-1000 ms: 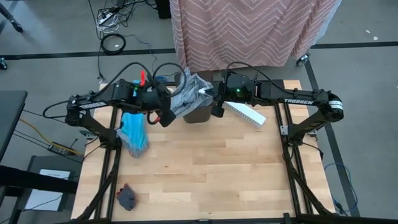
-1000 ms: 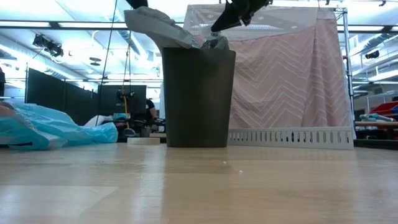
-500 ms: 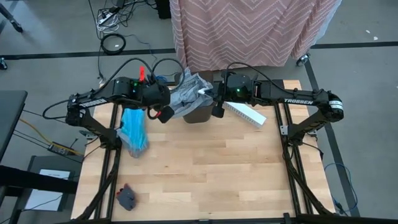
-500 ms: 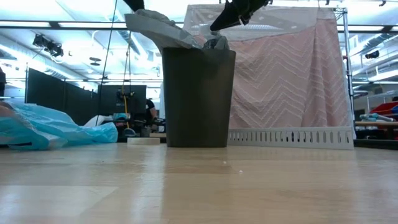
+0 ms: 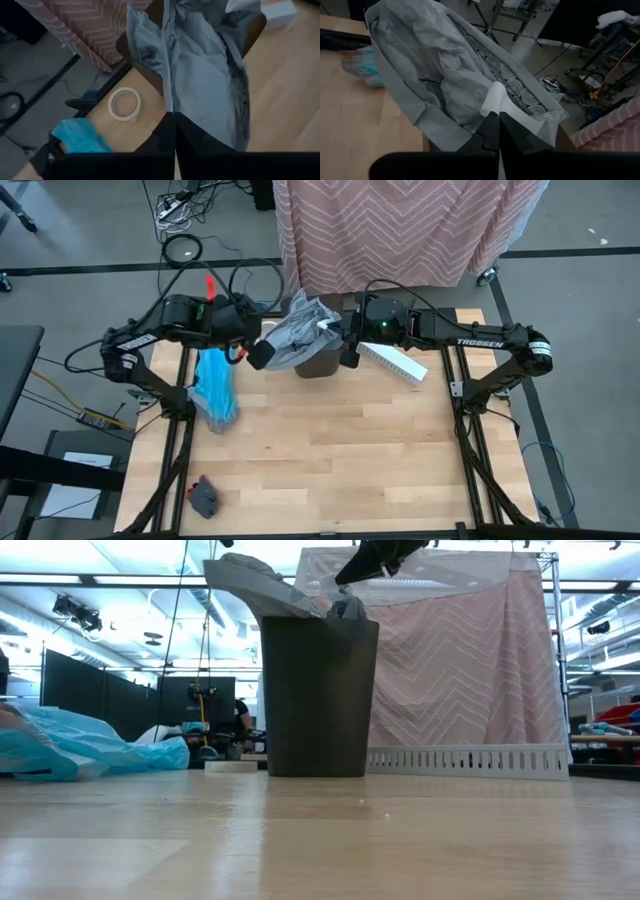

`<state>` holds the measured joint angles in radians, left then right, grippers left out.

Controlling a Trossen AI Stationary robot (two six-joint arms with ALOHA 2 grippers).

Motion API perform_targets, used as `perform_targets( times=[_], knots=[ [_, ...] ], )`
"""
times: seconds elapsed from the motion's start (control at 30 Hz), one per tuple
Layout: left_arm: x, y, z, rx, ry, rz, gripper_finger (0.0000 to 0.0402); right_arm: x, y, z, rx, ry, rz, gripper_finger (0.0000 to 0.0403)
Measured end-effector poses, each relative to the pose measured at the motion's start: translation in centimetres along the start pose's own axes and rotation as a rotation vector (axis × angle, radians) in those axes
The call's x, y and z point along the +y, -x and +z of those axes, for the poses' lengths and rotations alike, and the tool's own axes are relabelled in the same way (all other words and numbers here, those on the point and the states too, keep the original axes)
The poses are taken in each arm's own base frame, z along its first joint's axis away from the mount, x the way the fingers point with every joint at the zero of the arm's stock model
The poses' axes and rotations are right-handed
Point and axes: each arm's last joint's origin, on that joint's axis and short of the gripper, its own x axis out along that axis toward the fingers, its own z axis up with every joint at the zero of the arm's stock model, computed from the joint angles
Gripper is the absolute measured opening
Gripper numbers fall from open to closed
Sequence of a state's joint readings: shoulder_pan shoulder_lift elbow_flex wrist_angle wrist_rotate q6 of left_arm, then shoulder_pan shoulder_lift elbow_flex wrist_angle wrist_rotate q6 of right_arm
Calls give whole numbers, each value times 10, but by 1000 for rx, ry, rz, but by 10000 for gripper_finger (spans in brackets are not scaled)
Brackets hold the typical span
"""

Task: Place trash/remove bag and relplace
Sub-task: Remove the trash bag from the trash bin

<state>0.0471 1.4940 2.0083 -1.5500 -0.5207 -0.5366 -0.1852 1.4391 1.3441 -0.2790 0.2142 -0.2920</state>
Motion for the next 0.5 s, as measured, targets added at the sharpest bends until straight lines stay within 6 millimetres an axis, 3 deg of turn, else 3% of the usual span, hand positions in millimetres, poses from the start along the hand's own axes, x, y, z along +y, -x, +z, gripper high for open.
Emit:
perform_targets(
  times=[0.3,0.5],
  knots=[
    [-4,-26,-4,105,-64,-4,93,0,0,0,-1,0,0,0],
    [-2,-28,3,55,-18,-22,124,0,0,0,-2,0,0,0]
  ],
)
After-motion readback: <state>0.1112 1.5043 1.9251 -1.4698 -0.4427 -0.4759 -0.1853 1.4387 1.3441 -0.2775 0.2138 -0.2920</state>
